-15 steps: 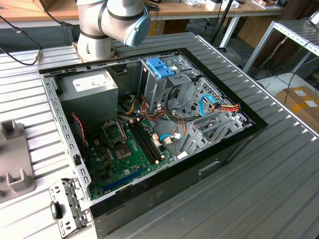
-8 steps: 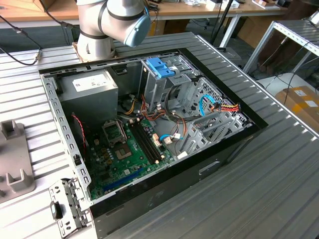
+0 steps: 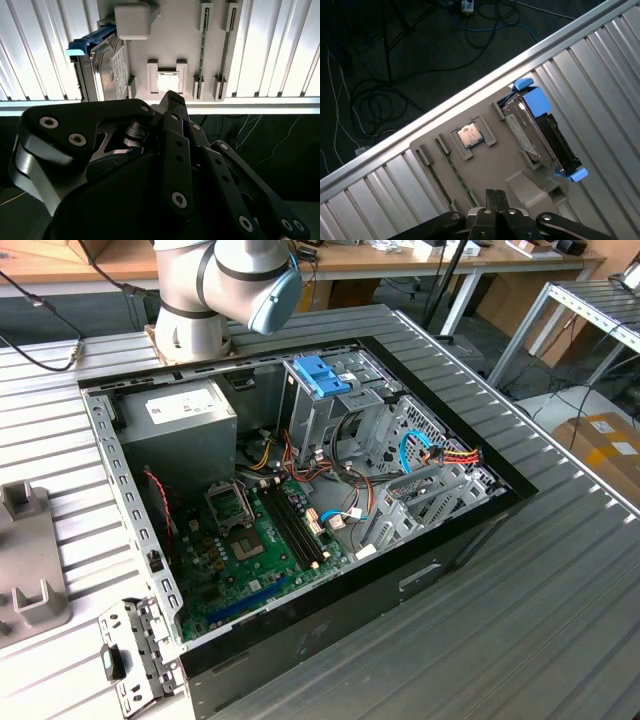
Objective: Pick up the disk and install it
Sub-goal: 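Pick up the disk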
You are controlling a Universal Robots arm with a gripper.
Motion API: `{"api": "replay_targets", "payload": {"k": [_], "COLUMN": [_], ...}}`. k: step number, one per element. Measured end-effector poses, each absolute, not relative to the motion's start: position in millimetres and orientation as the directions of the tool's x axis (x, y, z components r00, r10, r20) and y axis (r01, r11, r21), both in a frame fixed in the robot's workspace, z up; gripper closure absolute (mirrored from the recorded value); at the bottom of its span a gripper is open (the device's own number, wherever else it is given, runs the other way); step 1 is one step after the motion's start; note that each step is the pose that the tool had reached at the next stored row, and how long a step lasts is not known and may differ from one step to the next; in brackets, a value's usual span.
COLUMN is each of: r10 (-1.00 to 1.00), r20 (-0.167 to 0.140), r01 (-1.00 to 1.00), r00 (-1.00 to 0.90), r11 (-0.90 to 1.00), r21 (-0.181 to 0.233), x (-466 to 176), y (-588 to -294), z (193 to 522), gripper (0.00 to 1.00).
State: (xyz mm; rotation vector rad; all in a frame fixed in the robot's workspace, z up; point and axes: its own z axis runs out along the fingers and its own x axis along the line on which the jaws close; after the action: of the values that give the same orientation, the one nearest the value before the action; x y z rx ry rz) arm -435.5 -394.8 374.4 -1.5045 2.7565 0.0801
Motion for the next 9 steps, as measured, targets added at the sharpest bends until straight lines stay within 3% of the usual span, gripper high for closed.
{"api": "replay_targets", "payload": {"k": [9], "r10": [-0.887], "r20": [-0.025], "r01": [-0.887], "r00": [-0.461], "r11": [0.46], "r21": [0.045], "x": [-435.6], "y": [-394.8], "z": [374.3], "gripper": [0.89]}}
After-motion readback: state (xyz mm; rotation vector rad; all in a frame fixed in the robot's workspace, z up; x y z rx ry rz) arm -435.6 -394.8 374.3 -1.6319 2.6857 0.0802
